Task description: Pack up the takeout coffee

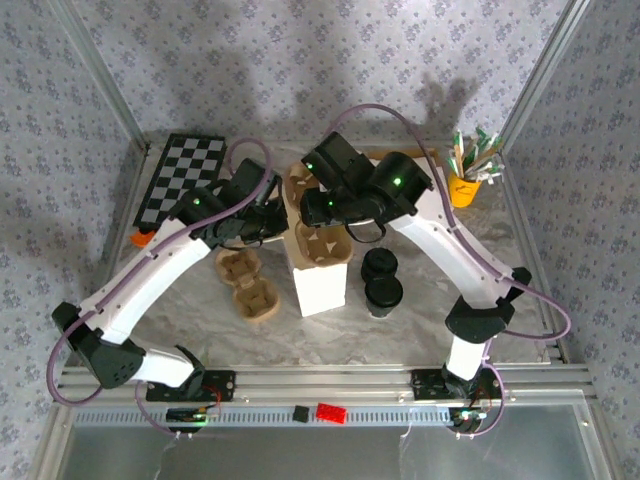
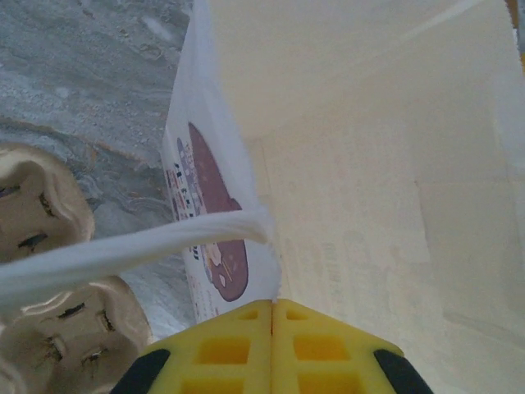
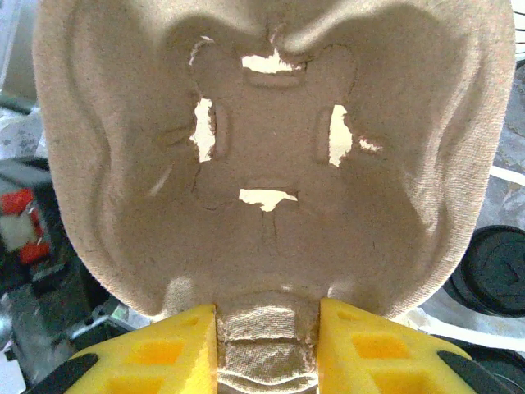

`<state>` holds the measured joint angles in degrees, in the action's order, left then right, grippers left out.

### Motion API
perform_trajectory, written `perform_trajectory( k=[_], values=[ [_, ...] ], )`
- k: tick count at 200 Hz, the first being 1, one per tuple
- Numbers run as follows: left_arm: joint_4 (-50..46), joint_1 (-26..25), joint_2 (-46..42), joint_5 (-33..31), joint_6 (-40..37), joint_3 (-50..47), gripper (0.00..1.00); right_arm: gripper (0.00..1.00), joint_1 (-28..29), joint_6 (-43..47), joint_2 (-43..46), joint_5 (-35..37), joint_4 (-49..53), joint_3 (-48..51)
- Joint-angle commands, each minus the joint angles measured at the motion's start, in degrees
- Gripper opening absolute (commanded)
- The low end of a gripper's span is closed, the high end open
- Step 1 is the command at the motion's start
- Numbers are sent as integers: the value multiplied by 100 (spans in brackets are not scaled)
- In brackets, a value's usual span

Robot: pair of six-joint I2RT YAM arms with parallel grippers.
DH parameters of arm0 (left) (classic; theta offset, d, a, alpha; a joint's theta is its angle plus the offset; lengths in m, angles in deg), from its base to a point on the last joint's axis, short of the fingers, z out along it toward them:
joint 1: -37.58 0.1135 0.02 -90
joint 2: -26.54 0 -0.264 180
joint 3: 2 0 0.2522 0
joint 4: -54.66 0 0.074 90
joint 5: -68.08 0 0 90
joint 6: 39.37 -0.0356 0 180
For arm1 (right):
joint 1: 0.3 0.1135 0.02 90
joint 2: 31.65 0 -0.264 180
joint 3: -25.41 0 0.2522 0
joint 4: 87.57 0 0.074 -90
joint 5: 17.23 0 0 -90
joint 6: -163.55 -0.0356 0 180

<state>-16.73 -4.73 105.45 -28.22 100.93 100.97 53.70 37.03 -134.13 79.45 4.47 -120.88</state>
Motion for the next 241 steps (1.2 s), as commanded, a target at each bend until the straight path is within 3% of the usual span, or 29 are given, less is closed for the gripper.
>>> perform_trajectory(
  k=[1,75,164,241],
  values=[
    [141,42,-222,110,38,-112,4,33,-18,-119,-117,102,-199,-97],
    [404,61,-449,267,205,-342,0,32,-183,-156,-417,501,-296,56],
    [742,91,-846,172,772,-754,0,32,25,-353,-625,1144,-186,278],
    [880,171,-896,252,830,-909,0,32,241,-520,-432,822,-172,822]
  ],
)
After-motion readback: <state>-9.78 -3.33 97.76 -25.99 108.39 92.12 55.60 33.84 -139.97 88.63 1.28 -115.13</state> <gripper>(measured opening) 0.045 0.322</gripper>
